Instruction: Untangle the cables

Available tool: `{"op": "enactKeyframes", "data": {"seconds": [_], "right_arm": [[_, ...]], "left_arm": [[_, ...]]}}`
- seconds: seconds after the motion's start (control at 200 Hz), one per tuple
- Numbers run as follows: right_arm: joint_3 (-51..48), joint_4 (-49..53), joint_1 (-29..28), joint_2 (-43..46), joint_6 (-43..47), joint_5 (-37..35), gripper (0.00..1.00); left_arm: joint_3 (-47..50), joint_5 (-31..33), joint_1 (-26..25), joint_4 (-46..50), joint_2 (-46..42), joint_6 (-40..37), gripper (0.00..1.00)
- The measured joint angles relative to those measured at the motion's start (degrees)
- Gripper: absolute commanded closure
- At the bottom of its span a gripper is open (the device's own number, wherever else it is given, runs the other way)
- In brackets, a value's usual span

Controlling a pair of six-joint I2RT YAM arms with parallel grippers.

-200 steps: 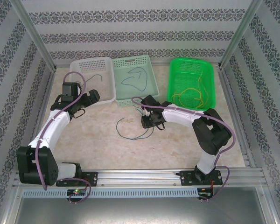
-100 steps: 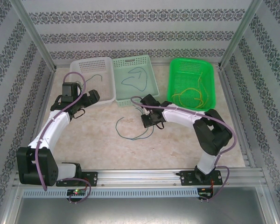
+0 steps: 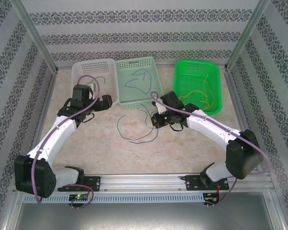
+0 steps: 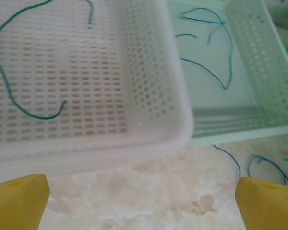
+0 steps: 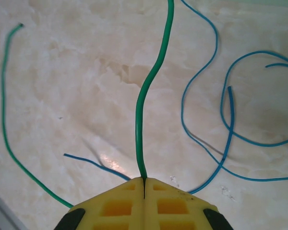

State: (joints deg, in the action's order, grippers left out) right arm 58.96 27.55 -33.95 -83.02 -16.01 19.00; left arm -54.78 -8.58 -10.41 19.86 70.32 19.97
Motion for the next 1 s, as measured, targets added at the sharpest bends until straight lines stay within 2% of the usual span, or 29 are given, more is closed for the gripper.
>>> {"op": "enactKeyframes", "data": {"seconds": [0.385, 0.57, 0.61, 0.679, 0.719, 0.784, 0.849, 0.999], "right_arm": [[-3.3, -0.9, 3.7, 6.9, -0.3, 4.1, 1.0], [-3.7, -0.7, 3.8, 7.2, -0.3, 4.6, 1.0], [-3.8, -0.6, 3.8, 7.1, -0.3, 4.3, 0.89], [-4.1, -0.4, 3.8, 6.6, -0.7, 3.4, 0.83], [-4.2, -0.3, 3.8, 6.1, -1.1, 2.6, 0.73], [-4.5, -0.2, 3.7, 4.9, -2.0, 1.2, 0.64], [-4.9, -0.1, 3.3, 3.8, -2.9, -0.4, 0.51], [-5.0, 0.1, 3.0, 2.2, -4.7, -4.0, 0.4]], "left_arm": [[-0.4, 2.6, -8.6, -1.0, -3.1, -9.4, 0.0], [-1.8, 4.0, -10.3, -1.5, -5.2, -11.7, 0.0], [-1.9, 4.2, -10.5, -1.5, -5.2, -12.1, 0.0], [-1.9, 4.4, -10.7, -1.4, -5.1, -12.6, 0.0], [-1.9, 4.6, -10.9, -1.4, -4.9, -12.8, 0.0], [-2.1, 4.8, -11.0, -1.0, -4.0, -13.1, 0.0], [-2.4, 4.5, -11.0, -0.4, -2.5, -13.4, 0.0], [-2.6, 3.6, -13.0, 2.5, 0.5, -15.1, 0.0]]}}
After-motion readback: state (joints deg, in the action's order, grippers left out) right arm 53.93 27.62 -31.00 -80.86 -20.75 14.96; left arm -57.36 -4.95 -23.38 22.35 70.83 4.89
